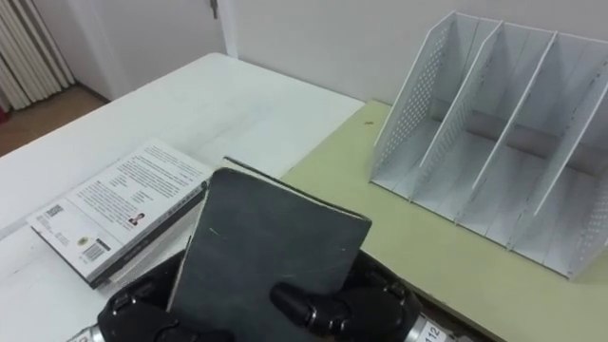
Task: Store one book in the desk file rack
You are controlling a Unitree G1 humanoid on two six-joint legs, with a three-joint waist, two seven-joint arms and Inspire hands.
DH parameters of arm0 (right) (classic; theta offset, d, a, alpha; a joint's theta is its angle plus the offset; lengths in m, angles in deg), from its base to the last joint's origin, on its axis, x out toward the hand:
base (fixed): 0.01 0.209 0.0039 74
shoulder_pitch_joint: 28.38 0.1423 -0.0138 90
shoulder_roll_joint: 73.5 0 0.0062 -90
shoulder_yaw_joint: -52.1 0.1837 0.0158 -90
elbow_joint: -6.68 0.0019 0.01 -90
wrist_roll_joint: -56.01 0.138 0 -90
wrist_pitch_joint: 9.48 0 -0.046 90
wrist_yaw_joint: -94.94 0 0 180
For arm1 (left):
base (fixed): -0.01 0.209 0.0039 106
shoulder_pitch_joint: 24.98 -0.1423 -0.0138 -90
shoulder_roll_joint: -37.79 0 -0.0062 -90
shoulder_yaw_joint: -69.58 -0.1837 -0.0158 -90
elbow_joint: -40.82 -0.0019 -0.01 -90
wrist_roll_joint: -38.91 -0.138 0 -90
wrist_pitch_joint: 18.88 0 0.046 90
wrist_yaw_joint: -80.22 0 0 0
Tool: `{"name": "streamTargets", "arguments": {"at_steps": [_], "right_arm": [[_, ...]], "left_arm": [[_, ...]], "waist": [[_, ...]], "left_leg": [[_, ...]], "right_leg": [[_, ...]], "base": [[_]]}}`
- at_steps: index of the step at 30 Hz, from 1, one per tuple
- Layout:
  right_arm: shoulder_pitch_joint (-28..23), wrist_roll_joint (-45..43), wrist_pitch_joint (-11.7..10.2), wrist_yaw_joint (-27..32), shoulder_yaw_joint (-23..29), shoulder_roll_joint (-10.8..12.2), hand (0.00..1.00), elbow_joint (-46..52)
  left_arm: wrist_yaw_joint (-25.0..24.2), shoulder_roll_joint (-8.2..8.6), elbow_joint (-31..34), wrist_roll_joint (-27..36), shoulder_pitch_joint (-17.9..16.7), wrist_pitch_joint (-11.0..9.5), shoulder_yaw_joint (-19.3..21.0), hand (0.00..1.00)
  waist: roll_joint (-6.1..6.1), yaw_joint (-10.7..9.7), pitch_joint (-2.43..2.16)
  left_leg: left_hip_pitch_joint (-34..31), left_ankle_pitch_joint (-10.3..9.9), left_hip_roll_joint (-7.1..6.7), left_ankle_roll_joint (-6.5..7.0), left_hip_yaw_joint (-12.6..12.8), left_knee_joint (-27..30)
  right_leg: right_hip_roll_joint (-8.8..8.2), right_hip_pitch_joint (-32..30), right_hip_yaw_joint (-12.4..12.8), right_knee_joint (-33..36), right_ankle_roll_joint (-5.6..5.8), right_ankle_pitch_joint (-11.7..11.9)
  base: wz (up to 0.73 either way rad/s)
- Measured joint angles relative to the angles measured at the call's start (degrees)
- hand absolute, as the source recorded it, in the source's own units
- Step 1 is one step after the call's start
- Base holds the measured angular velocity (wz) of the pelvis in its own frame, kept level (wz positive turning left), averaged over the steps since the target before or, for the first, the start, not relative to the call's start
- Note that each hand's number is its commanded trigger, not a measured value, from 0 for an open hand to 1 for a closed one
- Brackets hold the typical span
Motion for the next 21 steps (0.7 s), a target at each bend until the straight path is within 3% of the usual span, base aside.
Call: {"name": "streamTargets", "arguments": {"at_steps": [5, 10, 17, 21], "right_arm": [[0.16, -0.68, -0.31, 1.46, 0.64, -0.21, 1.0, 0.0], [1.51, -2.23, -0.74, 5.36, 4.51, -0.25, 1.0, 0.06], [2.75, -5.14, -2.07, 13.59, 8.52, 0.19, 1.0, 0.42], [3.98, -12.96, -3.06, 20.46, 11.02, 1.69, 1.0, 2.25]], "left_arm": [[3.02, 0.88, -8.28, -9.03, -0.15, -2.08, -0.13, 0.0], [6.18, 1.81, -13.54, -17.03, -1.63, -2.17, -0.29, 0.0], [12.19, 6.68, -23.36, -24.03, -3.88, -3.25, -2.09, 0.0], [15.0, 8.48, -31.27, -24.61, -4.61, -5.53, -2.11, 0.0]], "waist": [[-0.93, -1.76, -0.28], [-1.54, -3.04, -0.48], [-1.17, -4.44, -0.45], [-1.36, -5.07, -0.41]], "left_leg": [[0.05, 0.0, 0.02, 0.0, 0.47, 0.06], [0.2, 0.0, 0.03, 0.0, 0.48, -0.17], [1.55, 0.02, 0.05, 0.0, 0.57, -1.08], [1.97, 0.06, 0.13, -0.07, 0.96, -1.12]], "right_leg": [[0.01, 0.13, -0.3, -0.15, -0.01, -0.01], [0.33, 0.15, 0.02, -0.05, 0.0, 0.0], [0.48, 1.14, 0.12, -0.87, 0.07, 0.07], [0.62, 1.32, 0.17, -0.98, 0.05, 0.06]], "base": [[0.0], [0.0], [-0.01], [-0.04]]}}
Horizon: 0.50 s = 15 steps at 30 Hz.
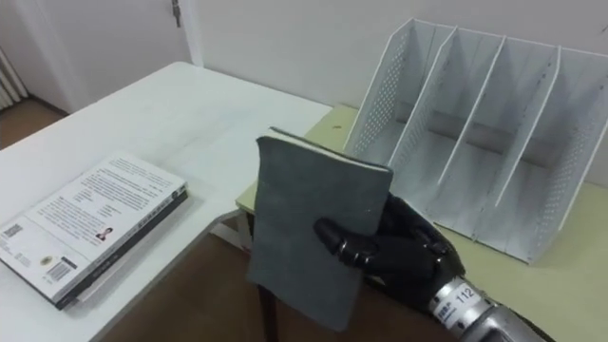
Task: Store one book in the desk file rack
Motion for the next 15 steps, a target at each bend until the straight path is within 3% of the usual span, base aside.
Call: {"name": "streamTargets", "arguments": {"at_steps": [4, 6, 9, 12, 15], "right_arm": [[2.09, -11.13, -1.33, 8.53, 2.22, 0.95, 1.0, 2.94], [3.42, -15.05, -1.39, 13.19, 3.71, 2.12, 1.0, 4.33], [5.59, -25.99, -3.51, 23.63, 5.55, 4.17, 1.0, 8.25], [9.17, -32.81, -5.95, 32.91, 5.99, 4.54, 1.0, 8.38], [11.47, -36.82, -7.55, 39.33, 7.24, 4.53, 1.0, 8.38]], "left_arm": [[1.76, 0.47, -4.67, -1.03, -0.53, -1.7, 0.34, 0.0], [2.52, 1.59, -6.54, -1.77, -1.06, -2.8, 1.04, 0.0], [4.81, 3.9, -10.86, -1.58, -1.28, -4.63, 2.53, 0.0], [7.08, 4.18, -14.28, -1.6, -1.25, -6.64, 2.53, 0.0], [7.88, 4.18, -15.42, -1.71, -1.75, -7.34, 3.1, 0.0]], "waist": [[-0.1, 0.08, -0.03], [-0.14, 0.2, -0.02], [-0.24, 0.56, -0.09], [-0.37, 0.75, -0.17], [-0.53, 0.76, -0.17]], "left_leg": [[0.12, 0.0, 0.06, -0.01, 0.76, -0.6], [0.18, 0.0, 0.05, -0.01, 0.87, -0.77], [0.06, 0.0, 0.09, -0.02, 0.86, -0.81], [0.08, 0.0, 0.13, -0.02, 0.85, -0.8], [0.1, 0.0, 0.13, -0.02, 0.84, -0.84]], "right_leg": [[0.21, -0.33, 0.74, -0.13, -0.01, 0.01], [0.21, -0.38, 0.8, -0.19, -0.01, 0.0], [0.24, -0.25, 0.46, -0.75, -0.01, 0.02], [0.25, -0.02, 0.16, -0.97, -0.02, 0.03], [0.27, 0.0, 0.06, -1.11, -0.02, 0.03]], "base": [[-0.08], [-0.04], [0.01], [0.04], [0.0]]}}
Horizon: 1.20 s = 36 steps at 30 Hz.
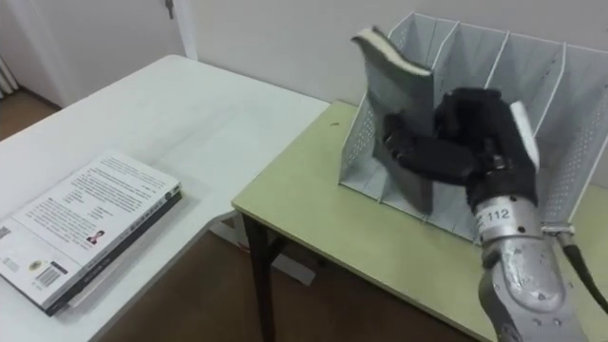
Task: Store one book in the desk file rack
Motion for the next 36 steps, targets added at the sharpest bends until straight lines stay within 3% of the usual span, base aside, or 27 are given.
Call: {"name": "streamTargets", "arguments": {"at_steps": [3, 12, 15, 19, 28, 34, 36], "right_arm": [[1.81, -1.55, -2.09, 7.79, 1.81, -0.04, 1.0, 0.0], [9.02, -2.07, -2.1, 19.91, 5.64, -0.1, 1.0, -3.62], [11.54, -2.37, -2.1, 24.4, 6.76, -1.68, 1.0, -5.52], [12.43, -2.36, -2.1, 26.21, 6.81, -4.22, 1.0, -6.85], [16.08, -2.32, -1.91, 26.92, 6.82, -4.25, 1.0, -12.15], [16.57, -2.18, -1.86, 26.79, 7.26, -4.28, 1.0, -16.73], [17.8, -2.16, -0.91, 26.43, 7.26, -4.31, 1.0, -18.67]], "left_arm": [[0.75, 0.17, -1.19, 0.08, -0.67, -0.41, 0.62, 0.0], [1.22, 0.69, -3.62, 0.04, -0.46, -0.41, 2.05, 0.0], [1.19, 0.62, -5.2, -0.6, 0.01, -0.41, 3.05, 0.0], [1.19, 0.45, -5.46, -0.6, 0.21, -0.22, 3.39, 0.0], [1.24, 0.46, -5.42, -1.11, 0.36, 1.15, 4.96, 0.0], [2.37, 0.63, -5.44, -1.1, 0.38, 1.67, 5.52, 0.0], [2.87, 0.71, -5.45, -1.01, 0.39, 1.81, 5.41, 0.0]], "waist": [[-0.21, 0.15, -0.01], [-0.57, 0.25, -0.05], [-1.14, 0.24, -0.3], [-1.72, 0.23, -0.46], [-2.47, 0.44, -0.23], [-2.35, 0.92, -0.53], [-2.02, 1.04, -0.77]], "left_leg": [[0.04, 0.0, 0.02, 0.0, -0.14, -0.01], [0.88, 0.01, -0.05, -0.04, -0.25, -0.95], [0.38, 0.03, -0.4, -0.06, -0.74, -0.92], [0.21, 0.05, -0.41, -0.08, -1.57, -0.85], [0.13, 0.07, -0.42, -0.1, -1.65, -0.79], [-0.33, 0.07, -0.71, -0.09, -2.37, -0.8], [-0.97, 0.11, -0.8, -0.08, -3.26, -0.73]], "right_leg": [[0.06, 0.59, -0.29, -0.87, 0.01, 0.15], [0.11, 0.7, -0.14, -1.03, 0.04, 0.14], [0.14, 0.63, -0.5, -0.97, 0.03, 0.13], [0.11, 0.63, -1.58, -0.97, 0.02, 0.14], [-0.09, 0.57, -2.0, -0.97, 0.01, 0.15], [-0.34, -0.14, -3.5, -0.93, 0.02, 0.15], [-0.4, -0.38, -4.11, -0.89, 0.0, 0.17]], "base": [[0.06], [0.0], [0.02], [0.05], [0.0], [0.03], [0.0]]}}
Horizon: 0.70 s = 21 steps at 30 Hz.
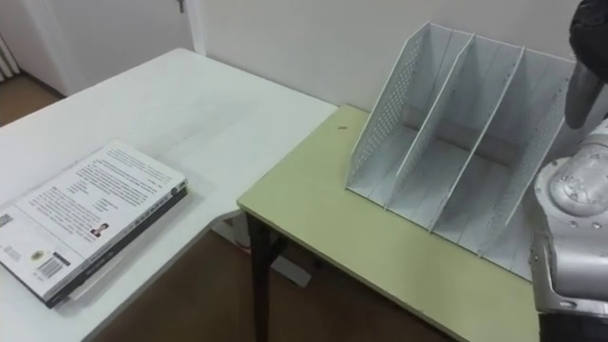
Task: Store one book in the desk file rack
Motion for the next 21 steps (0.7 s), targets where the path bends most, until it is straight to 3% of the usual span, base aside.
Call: {"name": "streamTargets", "arguments": {"at_steps": [7, 21], "right_arm": [[0.96, 0.4, 1.57, -1.12, -0.04, -0.55, 1.0, -0.06], [3.62, 4.05, 1.55, -1.94, -0.37, -5.2, 1.0, -3.52]], "left_arm": [[0.49, 0.0, 0.05, 0.03, -0.02, 0.19, 0.01, 0.0], [0.87, -0.54, 0.21, 0.34, 0.3, 0.15, -0.3, 0.0]], "waist": [[0.04, 0.13, -0.12], [-0.91, 0.51, 0.44]], "left_leg": [[-0.04, 0.08, -0.05, -0.07, -1.58, -0.05], [-0.43, 0.08, -0.09, -0.08, -2.51, 1.0]], "right_leg": [[-0.08, 0.16, -2.38, -0.02, 0.0, -0.01], [-0.46, 1.15, -4.13, -0.87, -0.14, 0.11]], "base": [[0.06], [0.03]]}}
